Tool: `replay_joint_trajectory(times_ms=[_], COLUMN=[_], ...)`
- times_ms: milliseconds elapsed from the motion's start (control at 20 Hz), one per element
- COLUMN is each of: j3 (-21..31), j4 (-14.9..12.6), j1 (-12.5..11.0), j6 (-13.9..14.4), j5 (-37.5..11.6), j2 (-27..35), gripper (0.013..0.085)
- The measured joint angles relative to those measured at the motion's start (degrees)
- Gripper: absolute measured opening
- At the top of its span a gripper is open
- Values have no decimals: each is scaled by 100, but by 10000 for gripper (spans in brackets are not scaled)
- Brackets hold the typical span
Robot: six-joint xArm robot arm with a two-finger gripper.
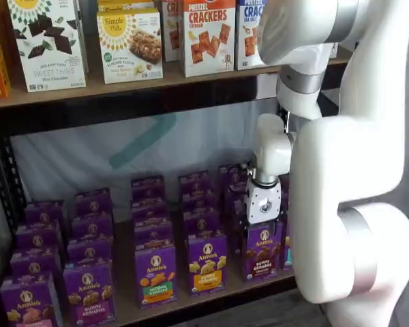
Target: Pick up the purple box with a brown patch in the center, on the bottom shelf, the fifth box from the left
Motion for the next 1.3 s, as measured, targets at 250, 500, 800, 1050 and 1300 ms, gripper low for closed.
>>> replay_joint_trajectory(times_ms=[250, 500, 800, 1050, 1300], j3=[-590, -1222, -1962, -2469, -2812], j4=[-191, -157, -315, -340, -494], j1=[-42, -123, -294, -425, -513], j6=[139, 28, 6, -106, -54], j5=[50, 213, 438, 571, 684], j2=[509, 967, 1463, 1835, 2057], gripper=[850, 850, 850, 850, 850])
